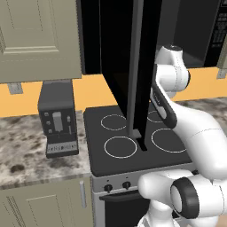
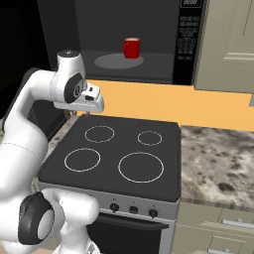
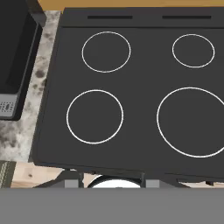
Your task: Pick the cup of tea, navigate to the dining table, and place it on the saucer.
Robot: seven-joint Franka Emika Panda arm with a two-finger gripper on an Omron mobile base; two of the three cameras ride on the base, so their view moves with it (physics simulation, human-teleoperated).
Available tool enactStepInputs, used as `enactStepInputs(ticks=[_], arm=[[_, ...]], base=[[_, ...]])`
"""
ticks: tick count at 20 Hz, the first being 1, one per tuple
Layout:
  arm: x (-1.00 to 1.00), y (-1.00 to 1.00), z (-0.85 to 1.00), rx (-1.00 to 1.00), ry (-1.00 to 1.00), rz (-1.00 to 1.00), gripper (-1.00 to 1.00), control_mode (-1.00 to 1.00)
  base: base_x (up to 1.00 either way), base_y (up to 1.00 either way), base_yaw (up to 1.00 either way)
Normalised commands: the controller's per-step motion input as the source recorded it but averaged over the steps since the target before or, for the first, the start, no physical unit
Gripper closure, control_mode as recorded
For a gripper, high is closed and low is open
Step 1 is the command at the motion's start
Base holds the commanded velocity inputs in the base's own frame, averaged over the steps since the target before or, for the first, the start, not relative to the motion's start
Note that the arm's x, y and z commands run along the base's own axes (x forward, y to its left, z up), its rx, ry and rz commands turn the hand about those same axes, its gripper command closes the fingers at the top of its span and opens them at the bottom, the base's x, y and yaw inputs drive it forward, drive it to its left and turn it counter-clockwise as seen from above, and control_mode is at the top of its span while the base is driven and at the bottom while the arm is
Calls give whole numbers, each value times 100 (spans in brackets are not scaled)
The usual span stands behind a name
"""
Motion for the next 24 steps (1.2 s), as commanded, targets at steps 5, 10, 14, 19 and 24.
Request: enactStepInputs(ticks=[5,10,14,19,24], arm=[[-10,0,8,0,-2,0,-100,-100],[-9,0,8,0,-2,0,-100,-100],[-18,0,4,0,-10,0,-100,-100],[-40,0,61,0,-42,-4,-100,-100],[-27,-6,80,0,-39,-4,-100,-100]], base=[[0,0,0],[0,0,0],[0,0,0],[0,0,0],[0,0,0]])
